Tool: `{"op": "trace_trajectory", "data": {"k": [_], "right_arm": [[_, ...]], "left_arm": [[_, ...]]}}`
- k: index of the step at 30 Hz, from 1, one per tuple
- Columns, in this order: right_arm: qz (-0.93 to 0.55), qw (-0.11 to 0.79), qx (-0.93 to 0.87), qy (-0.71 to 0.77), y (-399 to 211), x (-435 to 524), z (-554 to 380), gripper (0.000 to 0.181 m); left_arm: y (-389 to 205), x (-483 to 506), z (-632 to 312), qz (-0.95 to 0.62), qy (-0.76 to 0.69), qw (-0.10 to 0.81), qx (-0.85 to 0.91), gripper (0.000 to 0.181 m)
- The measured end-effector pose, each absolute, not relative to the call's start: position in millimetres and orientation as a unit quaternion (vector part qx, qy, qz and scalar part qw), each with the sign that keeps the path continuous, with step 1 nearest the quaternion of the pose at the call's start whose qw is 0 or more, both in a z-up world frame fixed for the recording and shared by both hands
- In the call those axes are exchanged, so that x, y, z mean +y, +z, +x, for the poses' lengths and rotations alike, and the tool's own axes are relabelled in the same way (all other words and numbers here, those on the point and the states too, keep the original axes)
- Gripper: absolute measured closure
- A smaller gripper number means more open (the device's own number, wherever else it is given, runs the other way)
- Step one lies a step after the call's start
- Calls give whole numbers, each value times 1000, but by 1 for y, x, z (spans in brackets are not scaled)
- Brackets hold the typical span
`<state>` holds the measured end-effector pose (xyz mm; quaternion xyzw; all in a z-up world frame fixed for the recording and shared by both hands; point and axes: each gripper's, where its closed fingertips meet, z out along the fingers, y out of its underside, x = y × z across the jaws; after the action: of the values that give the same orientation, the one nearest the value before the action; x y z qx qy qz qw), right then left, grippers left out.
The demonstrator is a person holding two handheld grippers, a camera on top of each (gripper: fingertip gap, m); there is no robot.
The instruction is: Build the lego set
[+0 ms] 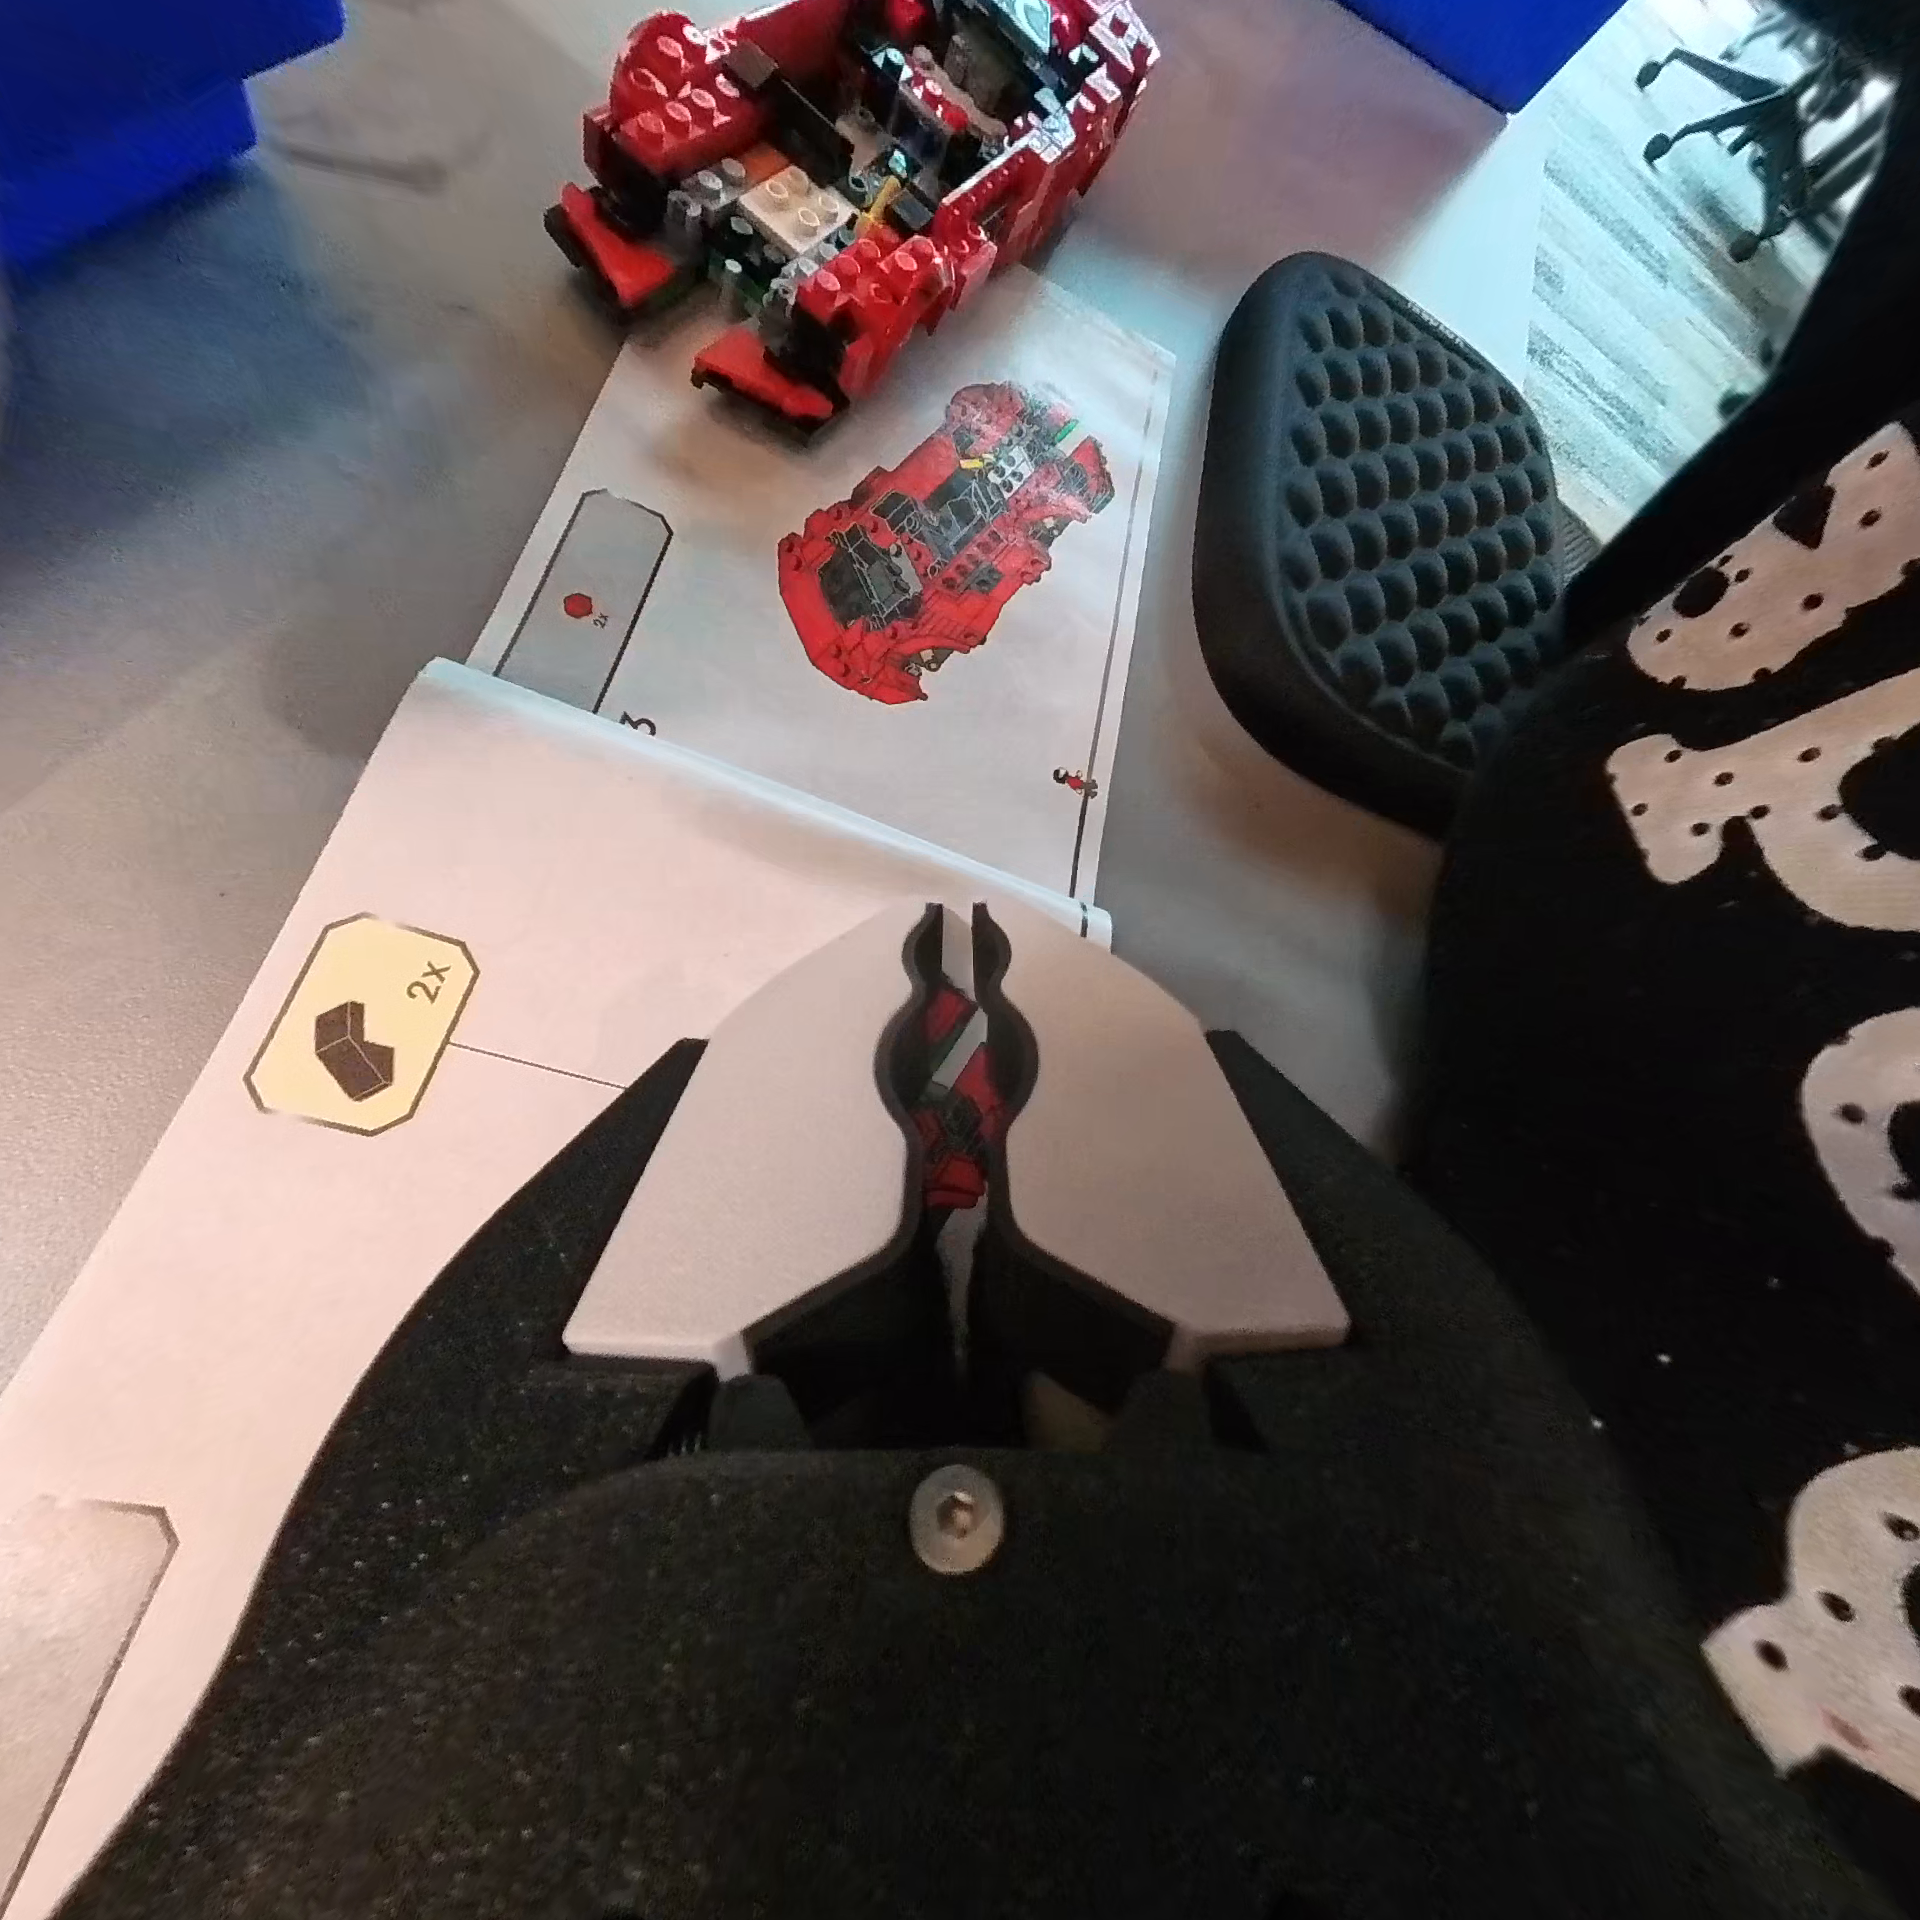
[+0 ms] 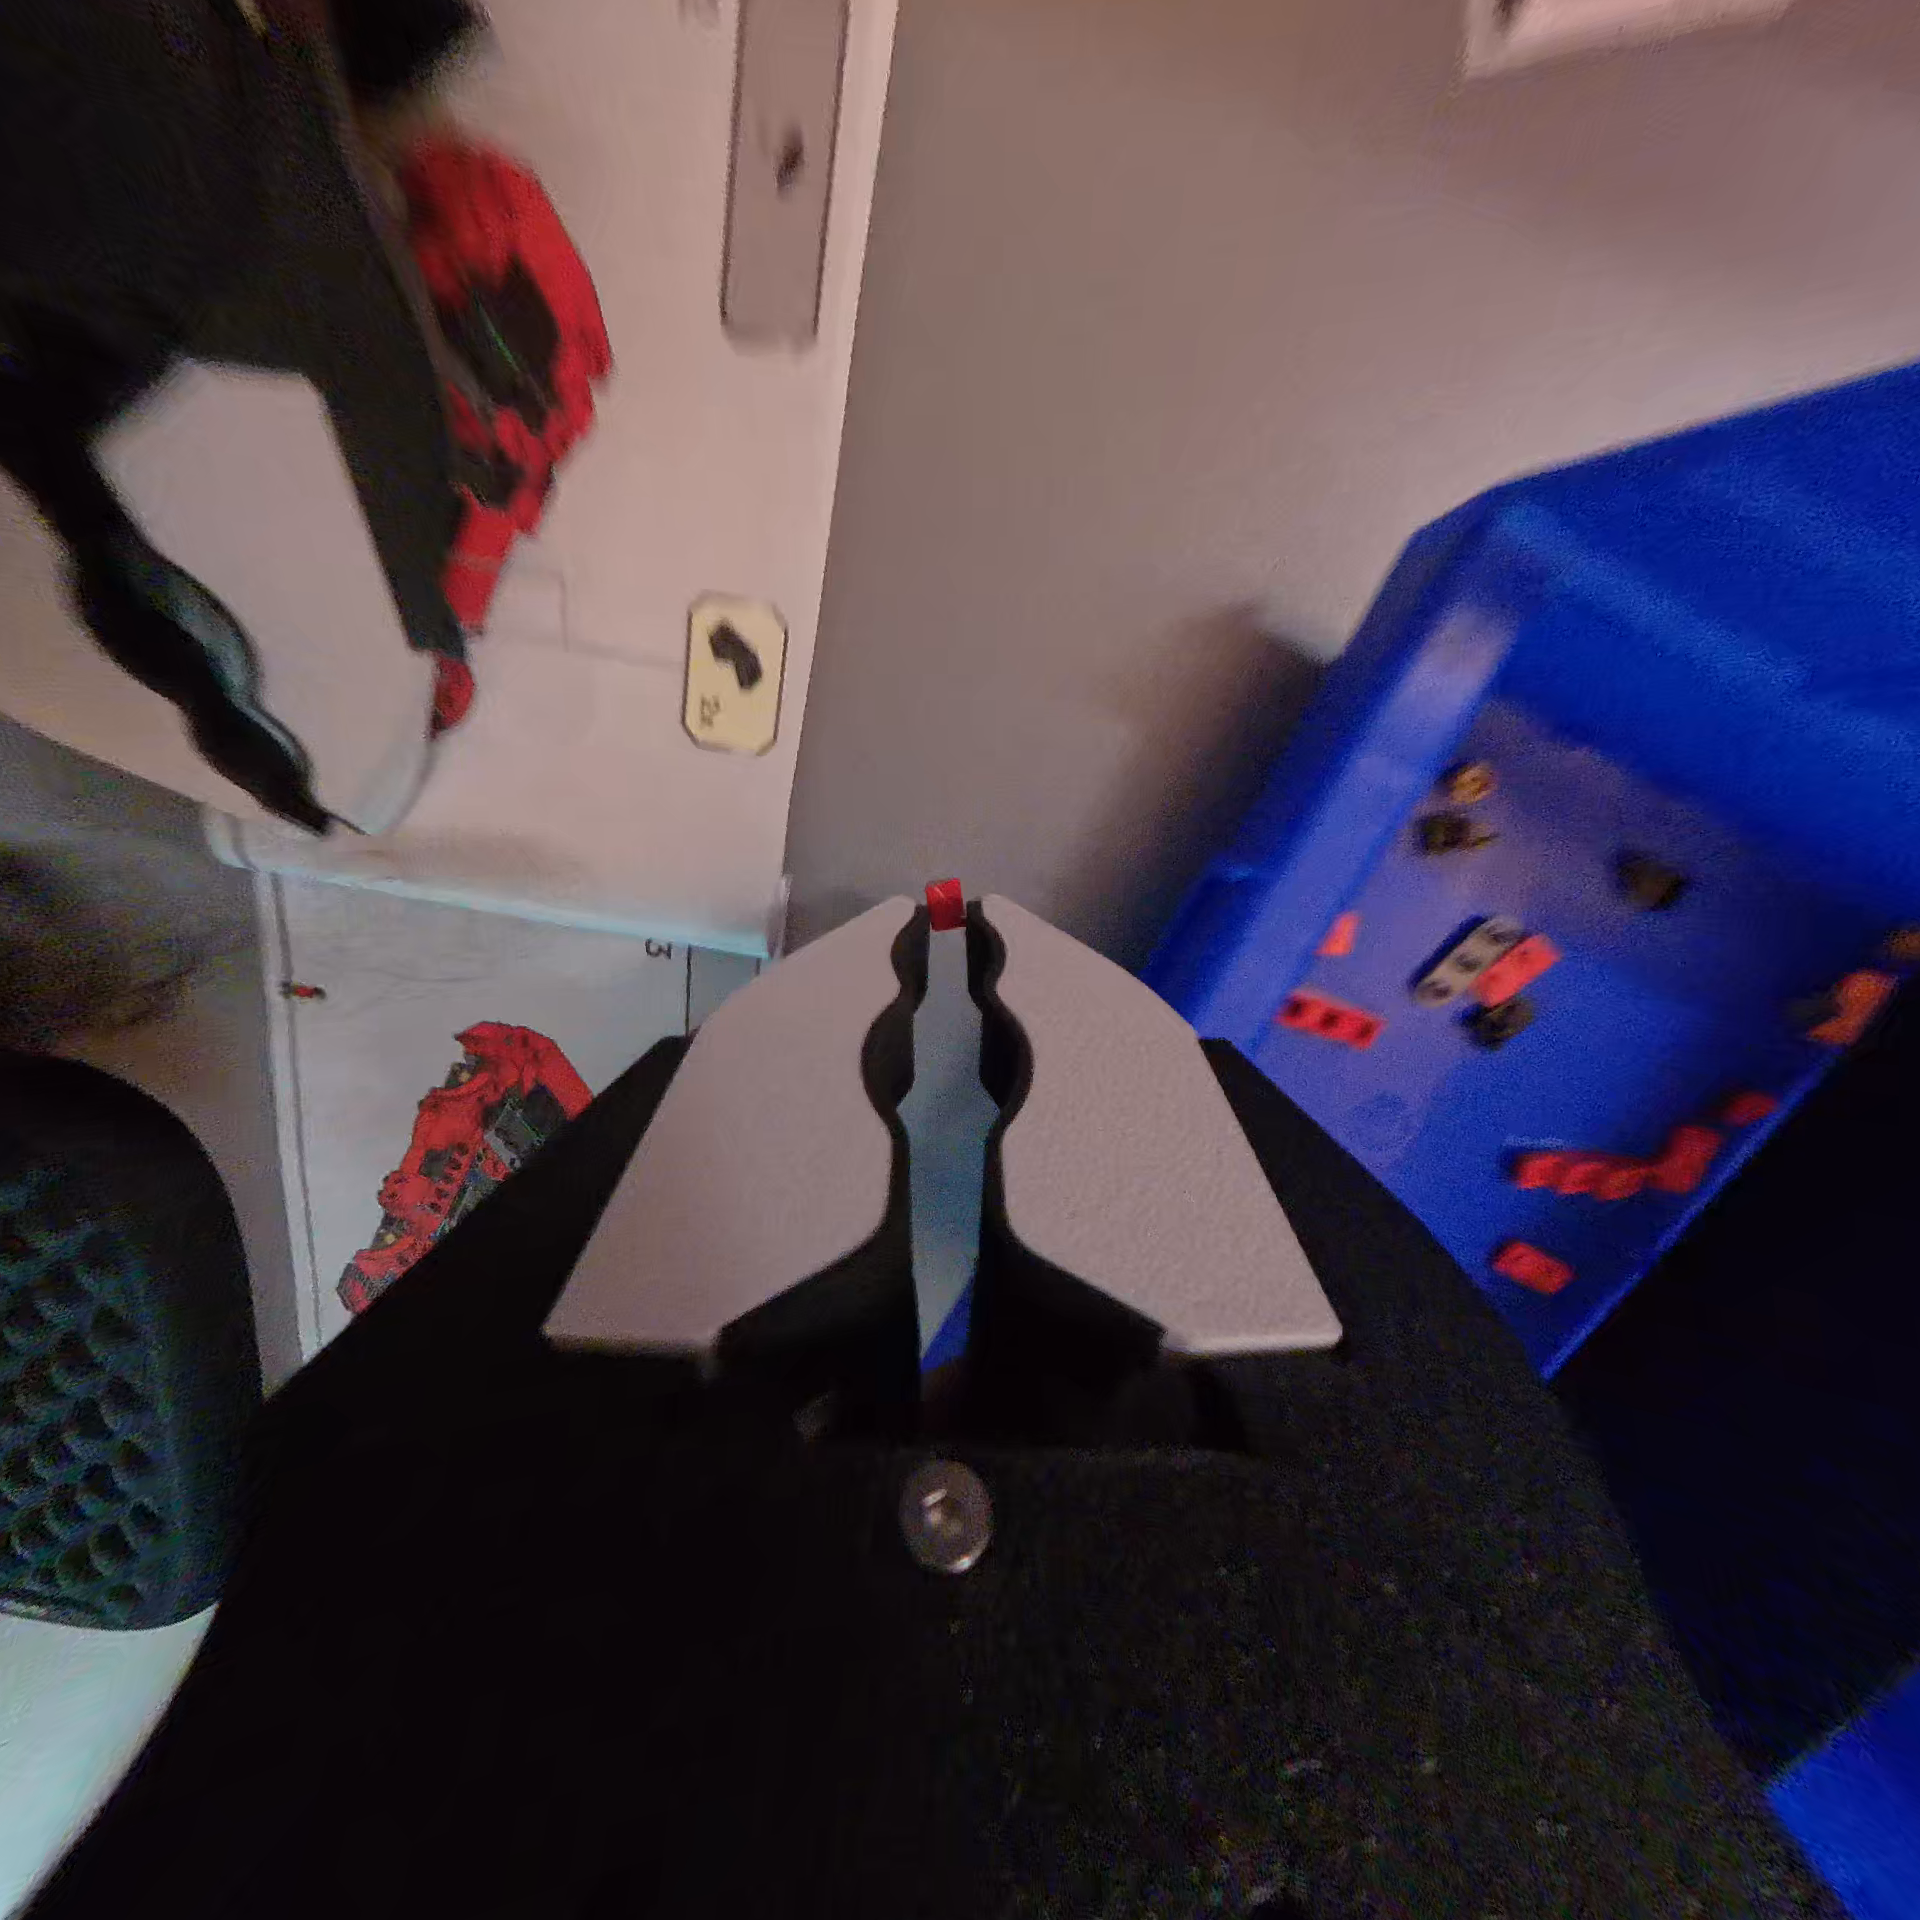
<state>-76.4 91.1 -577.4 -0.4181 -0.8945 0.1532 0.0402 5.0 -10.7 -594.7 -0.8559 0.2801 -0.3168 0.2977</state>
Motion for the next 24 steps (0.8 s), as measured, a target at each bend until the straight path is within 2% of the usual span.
{"op": "trace_trajectory", "data": {"k": [2, 5, 9, 12, 18, 20, 22, 24], "right_arm": [[-426, 34, -897, 114, -597, 91, -67, 173], [-434, 22, -894, 110, -605, 88, -64, 155], [-431, 19, -887, 165, -594, 81, -69, 156], [-427, -17, -889, 166, -597, 76, -59, 136], [-445, -59, -859, 246, -584, 61, -60, 141], [-440, -4, -863, 247, -565, 82, -71, 142], [-457, 127, -854, 215, -540, 136, -95, 163], [-447, 204, -855, 166, -528, 186, -108, 165]], "left_arm": [[-595, -11, 5, -856, -317, 297, 279, 177], [-595, -11, 5, -857, -314, 298, 281, 177], [-595, -11, 5, -856, -314, 299, 281, 177], [-595, -11, 5, -856, -317, 298, 280, 177], [-594, -11, 5, -854, -321, 298, 281, 177], [-594, -12, 5, -854, -321, 298, 281, 177], [-594, -12, 5, -854, -322, 297, 280, 177], [-594, -12, 6, -854, -322, 297, 281, 177]]}}
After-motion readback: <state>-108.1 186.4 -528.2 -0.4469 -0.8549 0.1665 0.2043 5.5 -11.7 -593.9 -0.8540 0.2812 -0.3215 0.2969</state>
